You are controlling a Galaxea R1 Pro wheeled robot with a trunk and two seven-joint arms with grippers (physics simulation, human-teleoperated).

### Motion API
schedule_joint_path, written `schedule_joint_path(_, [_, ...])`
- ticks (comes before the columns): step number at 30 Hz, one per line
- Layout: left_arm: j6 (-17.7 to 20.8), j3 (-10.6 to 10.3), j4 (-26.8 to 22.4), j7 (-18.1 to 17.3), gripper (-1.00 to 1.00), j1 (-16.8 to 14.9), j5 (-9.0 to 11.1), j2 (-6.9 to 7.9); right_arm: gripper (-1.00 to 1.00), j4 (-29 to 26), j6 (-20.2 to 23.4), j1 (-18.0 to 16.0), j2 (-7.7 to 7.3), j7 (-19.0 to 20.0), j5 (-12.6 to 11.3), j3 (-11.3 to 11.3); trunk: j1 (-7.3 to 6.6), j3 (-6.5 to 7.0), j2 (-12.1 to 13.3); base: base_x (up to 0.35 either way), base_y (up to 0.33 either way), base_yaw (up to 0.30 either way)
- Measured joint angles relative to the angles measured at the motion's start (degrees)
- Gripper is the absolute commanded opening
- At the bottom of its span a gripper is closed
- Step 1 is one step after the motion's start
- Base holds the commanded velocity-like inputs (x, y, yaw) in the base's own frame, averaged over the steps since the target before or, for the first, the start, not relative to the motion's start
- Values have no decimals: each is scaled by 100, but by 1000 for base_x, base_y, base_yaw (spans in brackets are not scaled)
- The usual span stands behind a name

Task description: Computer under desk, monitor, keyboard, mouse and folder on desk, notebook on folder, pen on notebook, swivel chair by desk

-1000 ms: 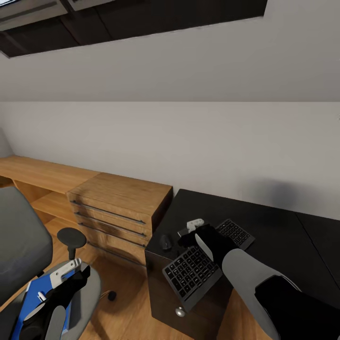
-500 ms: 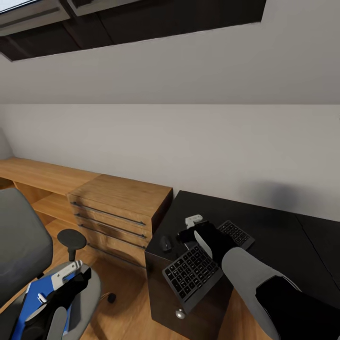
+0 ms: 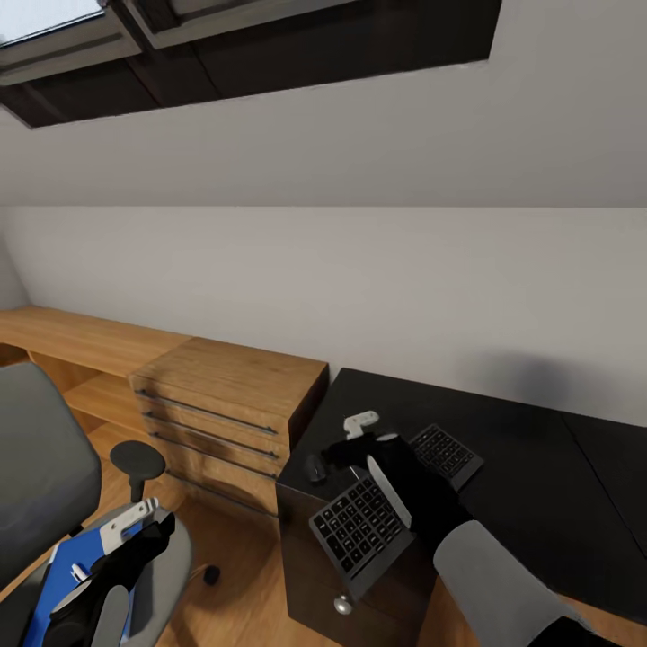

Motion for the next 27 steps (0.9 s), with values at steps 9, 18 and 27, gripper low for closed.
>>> schedule_joint_path(9, [-10, -4, 1, -7, 100, 3, 0, -9, 100, -684, 189, 388, -95, -149, -8, 14, 0, 26, 0, 0, 0, 0])
schedule_joint_path(18, [-11, -8, 1, -8, 100, 3, 0, -16, 100, -709, 214, 456, -95, -157, -10, 14, 0, 27, 0, 0, 0, 0])
schedule_joint_path(27, [-27, -10, 2, -7, 100, 0, -1, -20, 100, -765, 222, 461, -98, -156, -25, 6, 0, 44, 0, 0, 0, -72])
